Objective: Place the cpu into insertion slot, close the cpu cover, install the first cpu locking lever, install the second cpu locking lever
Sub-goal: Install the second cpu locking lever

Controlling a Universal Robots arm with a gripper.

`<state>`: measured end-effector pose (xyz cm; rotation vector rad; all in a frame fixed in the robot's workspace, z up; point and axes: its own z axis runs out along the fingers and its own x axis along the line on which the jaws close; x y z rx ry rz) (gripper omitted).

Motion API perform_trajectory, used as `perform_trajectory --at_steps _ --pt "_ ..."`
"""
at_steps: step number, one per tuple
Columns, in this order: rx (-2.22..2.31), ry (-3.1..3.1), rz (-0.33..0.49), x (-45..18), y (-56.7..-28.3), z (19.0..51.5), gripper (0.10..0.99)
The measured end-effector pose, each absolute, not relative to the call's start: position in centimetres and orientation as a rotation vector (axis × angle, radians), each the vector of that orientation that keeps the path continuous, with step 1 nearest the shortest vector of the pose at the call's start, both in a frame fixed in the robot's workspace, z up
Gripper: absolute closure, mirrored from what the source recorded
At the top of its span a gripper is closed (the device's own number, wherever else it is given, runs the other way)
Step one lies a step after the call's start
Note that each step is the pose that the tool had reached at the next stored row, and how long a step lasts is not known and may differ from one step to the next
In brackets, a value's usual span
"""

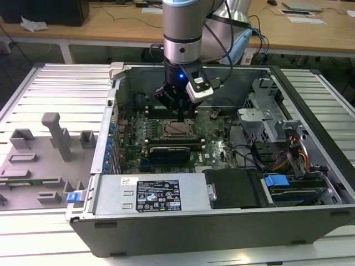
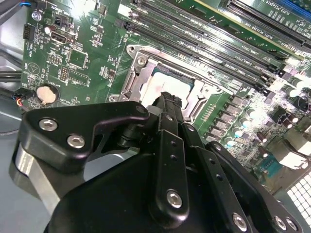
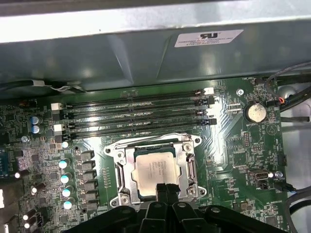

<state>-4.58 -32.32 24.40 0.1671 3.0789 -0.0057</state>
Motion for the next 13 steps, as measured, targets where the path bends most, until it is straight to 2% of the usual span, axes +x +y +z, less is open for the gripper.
perform_trajectory --at_steps 13 --pt "0.167 3.079 -0.011 -4.58 -32.32 25.12 0.98"
